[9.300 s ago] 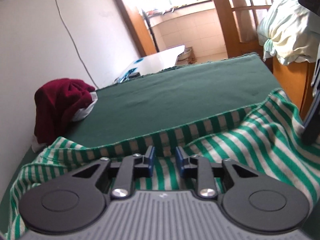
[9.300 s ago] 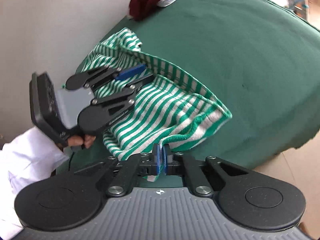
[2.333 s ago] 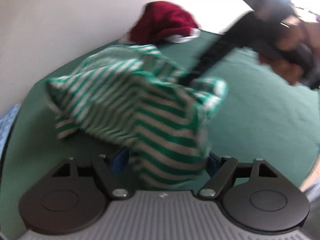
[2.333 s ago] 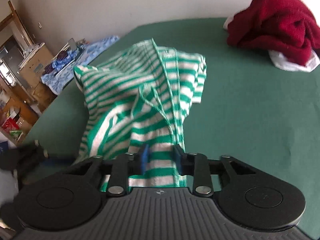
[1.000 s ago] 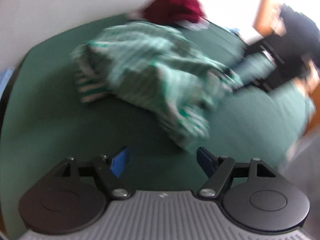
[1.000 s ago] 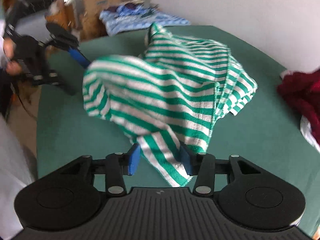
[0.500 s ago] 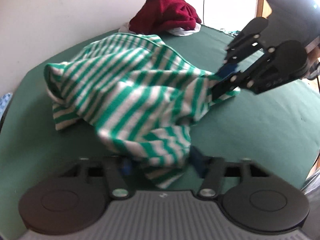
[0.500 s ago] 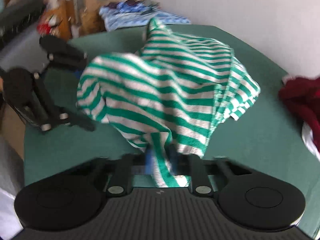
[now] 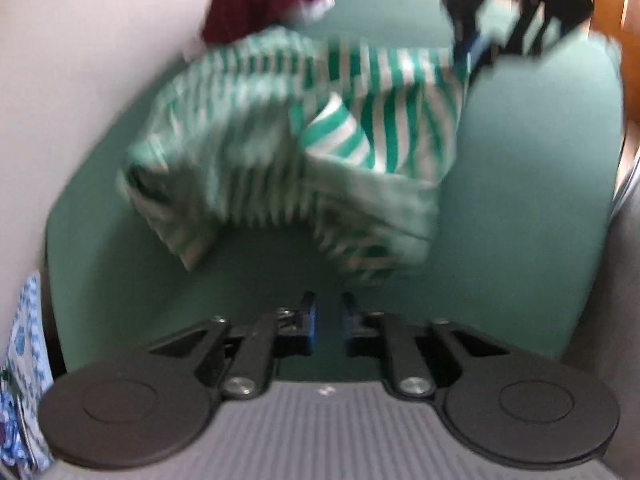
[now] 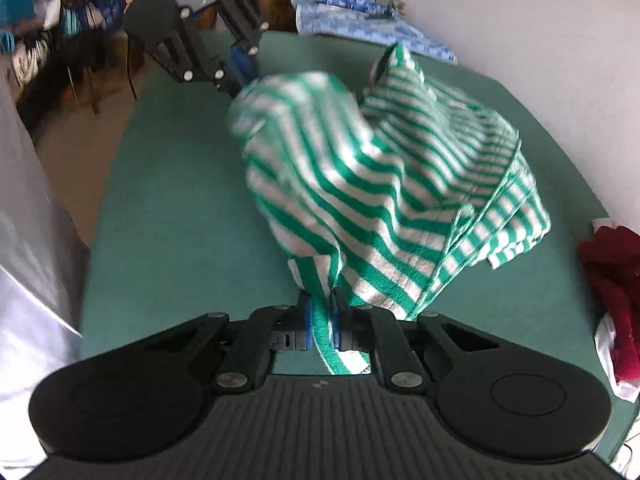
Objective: Fold clothes
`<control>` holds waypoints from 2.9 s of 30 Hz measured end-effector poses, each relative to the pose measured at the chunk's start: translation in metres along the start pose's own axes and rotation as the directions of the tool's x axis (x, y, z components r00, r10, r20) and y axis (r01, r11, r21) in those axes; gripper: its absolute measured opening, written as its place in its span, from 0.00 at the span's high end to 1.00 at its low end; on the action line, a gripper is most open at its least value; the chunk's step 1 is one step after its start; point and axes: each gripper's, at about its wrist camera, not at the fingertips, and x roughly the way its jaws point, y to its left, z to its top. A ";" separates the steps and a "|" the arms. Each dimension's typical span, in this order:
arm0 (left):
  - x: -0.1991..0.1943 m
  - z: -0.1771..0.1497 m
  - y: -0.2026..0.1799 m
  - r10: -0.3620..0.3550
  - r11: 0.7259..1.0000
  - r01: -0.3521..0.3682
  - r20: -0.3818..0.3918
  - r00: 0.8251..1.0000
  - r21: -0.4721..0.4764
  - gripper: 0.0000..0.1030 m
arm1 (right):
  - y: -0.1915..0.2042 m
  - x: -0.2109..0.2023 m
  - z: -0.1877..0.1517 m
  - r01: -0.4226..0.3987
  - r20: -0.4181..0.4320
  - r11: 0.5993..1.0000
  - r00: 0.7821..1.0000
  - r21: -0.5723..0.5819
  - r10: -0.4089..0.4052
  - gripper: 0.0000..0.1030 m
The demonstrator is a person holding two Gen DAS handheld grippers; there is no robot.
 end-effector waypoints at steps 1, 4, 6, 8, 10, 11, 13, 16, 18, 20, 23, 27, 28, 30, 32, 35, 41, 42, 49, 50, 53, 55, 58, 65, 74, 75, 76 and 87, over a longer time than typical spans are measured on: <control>-0.002 -0.003 0.001 -0.010 0.999 0.010 0.002 1.000 -0.032 0.96 | 0.002 0.000 -0.001 -0.006 -0.010 1.000 1.000 -0.011 0.006 0.89; -0.022 -0.005 -0.007 -0.031 0.997 0.034 0.045 0.998 -0.066 0.83 | 0.010 0.002 -0.002 -0.025 -0.041 0.999 0.999 -0.043 0.024 0.69; -0.037 -0.001 -0.015 -0.051 0.994 0.060 0.103 0.993 -0.088 0.65 | 0.015 -0.004 -0.002 -0.029 -0.022 0.998 0.999 -0.053 0.028 0.60; -0.048 0.005 -0.022 -0.076 0.987 0.098 0.168 0.983 -0.127 0.47 | 0.015 -0.019 0.006 -0.015 0.066 1.000 0.998 -0.007 0.015 0.62; -0.049 0.017 -0.028 -0.094 0.979 0.133 0.235 0.967 -0.158 0.46 | 0.012 -0.021 0.016 -0.011 0.151 0.998 0.989 0.068 0.001 0.62; -0.045 0.023 -0.029 -0.097 0.973 0.147 0.265 0.959 -0.176 0.46 | 0.011 -0.016 0.021 -0.006 0.178 0.996 0.984 0.092 -0.011 0.62; -0.029 0.034 -0.029 -0.090 0.968 0.147 0.267 0.959 -0.204 0.50 | 0.010 0.008 0.035 0.002 0.195 0.993 0.980 0.114 -0.024 0.65; 0.000 0.039 -0.025 -0.084 0.965 0.136 0.231 0.969 -0.222 0.53 | -0.001 0.044 0.046 -0.015 0.171 0.985 0.985 0.172 -0.015 0.72; 0.013 0.034 -0.017 -0.056 0.968 0.107 0.219 0.974 -0.228 0.41 | -0.025 0.054 0.041 0.044 0.158 0.957 0.983 0.288 -0.093 0.72; 0.016 0.027 -0.006 -0.072 0.951 0.133 0.221 0.973 -0.279 0.29 | -0.053 0.061 0.031 0.060 0.138 0.902 0.982 0.427 -0.131 0.79; 0.013 0.020 0.005 -0.061 0.951 0.120 0.208 0.976 -0.284 0.24 | -0.081 0.058 0.013 0.005 0.142 0.822 0.984 0.570 -0.105 0.94; -0.013 0.009 0.006 -0.027 0.959 0.076 0.182 0.983 -0.272 0.31 | -0.068 0.027 0.011 0.040 0.123 0.839 0.984 0.542 -0.126 0.81; -0.023 0.008 0.001 -0.014 0.966 0.061 0.185 0.983 -0.252 0.33 | -0.063 0.013 0.006 0.054 0.141 0.856 0.979 0.514 -0.146 0.77; -0.043 0.009 -0.011 0.016 0.981 0.022 0.196 0.981 -0.194 0.33 | -0.041 -0.005 0.001 0.104 0.138 0.918 0.976 0.383 -0.169 0.68; -0.057 0.014 -0.029 0.048 0.994 -0.024 0.234 0.971 -0.107 0.31 | -0.020 -0.020 -0.006 0.116 0.130 0.962 0.980 0.246 -0.151 0.60; -0.057 0.027 -0.052 -0.001 1.000 -0.005 0.266 0.964 0.022 0.28 | 0.014 -0.015 -0.011 0.064 0.087 0.994 0.994 0.088 -0.071 0.60; -0.019 0.037 -0.065 -0.085 0.986 0.052 0.209 0.974 0.158 0.30 | 0.027 0.014 -0.020 0.091 0.030 0.994 0.996 -0.059 -0.089 0.58; -0.012 0.038 -0.064 -0.091 0.984 0.058 0.194 0.977 0.166 0.30 | 0.024 0.018 -0.020 0.093 0.029 0.994 0.995 -0.060 -0.091 0.57; 0.005 0.033 -0.025 -0.097 0.994 0.089 0.134 0.986 0.067 0.23 | 0.011 0.032 -0.018 0.110 0.026 0.990 0.994 -0.089 -0.108 0.55; 0.004 0.031 -0.019 -0.100 0.994 0.094 0.130 0.986 0.051 0.22 | 0.008 0.033 -0.019 0.106 0.029 0.991 0.994 -0.077 -0.104 0.54; 0.004 0.029 -0.009 -0.122 0.993 0.121 0.131 0.984 0.018 0.21 | 0.002 0.034 -0.021 0.095 0.042 0.995 0.995 -0.025 -0.093 0.56; 0.005 0.031 -0.003 -0.146 0.989 0.145 0.129 0.981 0.016 0.22 | -0.001 0.036 -0.020 0.083 0.047 0.997 0.995 0.008 -0.083 0.59; 0.009 0.037 0.007 -0.165 0.985 0.171 0.136 0.977 -0.037 0.40 | -0.006 0.035 -0.019 0.071 0.062 0.996 0.995 0.058 -0.075 0.81; -0.004 0.035 0.019 -0.138 0.986 0.153 0.188 0.972 -0.068 0.75 | -0.015 0.014 -0.013 0.044 0.118 0.966 0.990 0.253 -0.076 0.90; -0.054 0.054 0.113 -0.220 0.972 0.233 0.296 0.929 -0.009 0.77 | -0.045 -0.027 0.043 -0.034 0.180 0.880 0.982 0.473 -0.059 0.90; -0.053 0.061 0.130 -0.232 0.971 0.240 0.292 0.928 0.008 0.77 | -0.054 -0.029 0.050 -0.051 0.179 0.856 0.983 0.515 -0.049 0.90; -0.052 0.068 0.146 -0.244 0.969 0.247 0.287 0.926 0.025 0.77 | -0.067 -0.028 0.056 -0.073 0.187 0.824 0.982 0.562 -0.041 0.90; 0.068 0.145 0.252 -0.252 0.968 0.244 0.210 0.945 0.061 0.79 | -0.193 0.040 0.067 -0.050 0.178 0.514 0.963 0.856 -0.203 0.90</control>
